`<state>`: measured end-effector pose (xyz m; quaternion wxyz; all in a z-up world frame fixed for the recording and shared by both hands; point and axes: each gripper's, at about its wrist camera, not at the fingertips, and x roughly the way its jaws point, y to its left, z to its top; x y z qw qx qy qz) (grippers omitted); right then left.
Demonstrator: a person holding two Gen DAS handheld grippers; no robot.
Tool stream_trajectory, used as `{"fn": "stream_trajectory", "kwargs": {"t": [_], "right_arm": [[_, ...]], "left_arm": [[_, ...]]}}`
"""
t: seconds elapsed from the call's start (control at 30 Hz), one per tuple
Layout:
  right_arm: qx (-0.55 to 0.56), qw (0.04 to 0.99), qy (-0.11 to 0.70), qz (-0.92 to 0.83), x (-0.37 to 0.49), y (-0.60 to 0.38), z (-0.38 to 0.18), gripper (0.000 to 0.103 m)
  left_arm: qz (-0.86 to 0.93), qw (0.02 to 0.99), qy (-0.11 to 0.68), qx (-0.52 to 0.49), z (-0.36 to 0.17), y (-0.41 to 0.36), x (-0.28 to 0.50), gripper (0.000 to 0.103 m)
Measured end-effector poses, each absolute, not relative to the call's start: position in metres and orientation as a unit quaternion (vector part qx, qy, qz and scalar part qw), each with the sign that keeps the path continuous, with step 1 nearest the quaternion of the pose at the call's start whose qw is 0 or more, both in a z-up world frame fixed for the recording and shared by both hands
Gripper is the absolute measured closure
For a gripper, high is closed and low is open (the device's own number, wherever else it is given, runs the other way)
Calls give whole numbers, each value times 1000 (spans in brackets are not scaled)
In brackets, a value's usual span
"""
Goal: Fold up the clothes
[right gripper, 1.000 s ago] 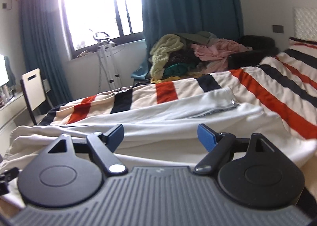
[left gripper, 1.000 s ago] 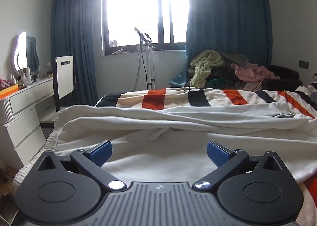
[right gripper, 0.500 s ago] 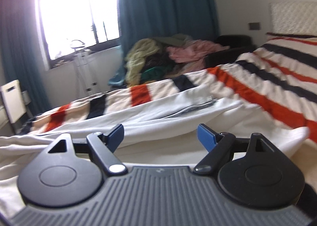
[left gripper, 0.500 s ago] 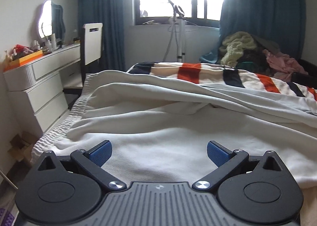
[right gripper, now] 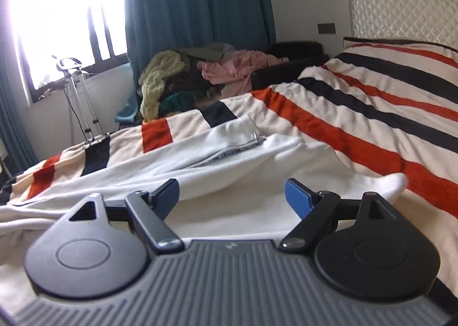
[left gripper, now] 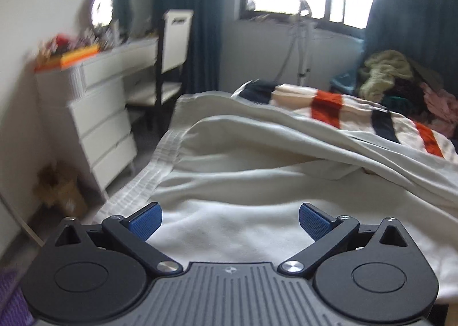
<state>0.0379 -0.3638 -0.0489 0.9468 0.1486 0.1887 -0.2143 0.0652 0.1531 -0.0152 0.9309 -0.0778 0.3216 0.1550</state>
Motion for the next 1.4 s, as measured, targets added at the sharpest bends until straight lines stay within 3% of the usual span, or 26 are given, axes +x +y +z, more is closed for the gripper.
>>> {"fn": "stream_trajectory", "kwargs": {"t": [0.27,0.47,0.8,0.87,0.93,1.07,1.2,1.3,1.37,1.4], "right_arm": [[167,943,181,-225,29,-372,-46,20],[174,941,179,-228,22,-378,-44,20],[165,941,203,-215,27,-376,-50,20],[174,940,202,-214,26,-378,-50,20],[175,940,199,-216,25,-378,-49,20],[167,943,191,-216,23,-376,-46,20],[166,942,203,-209,27,-375,-48,20],[161,941,210,-209,30,-374,-49,20],[164,941,208,-209,29,-375,-49,20],[170,941,207,-207,28,-376,-49,20]], "left_arm": [[236,901,308,-195,-20,201,37,0],[238,830,371,-342,-55,239,33,3],[160,830,297,-445,-55,254,24,5],[143,822,275,-477,-56,259,19,12],[116,804,252,-527,-59,271,11,28],[118,764,257,-580,-73,287,6,29],[149,749,329,-555,-83,289,13,48],[136,748,314,-569,-83,290,11,52],[125,751,295,-577,-81,292,9,68],[113,757,281,-579,-78,291,9,82]]}}
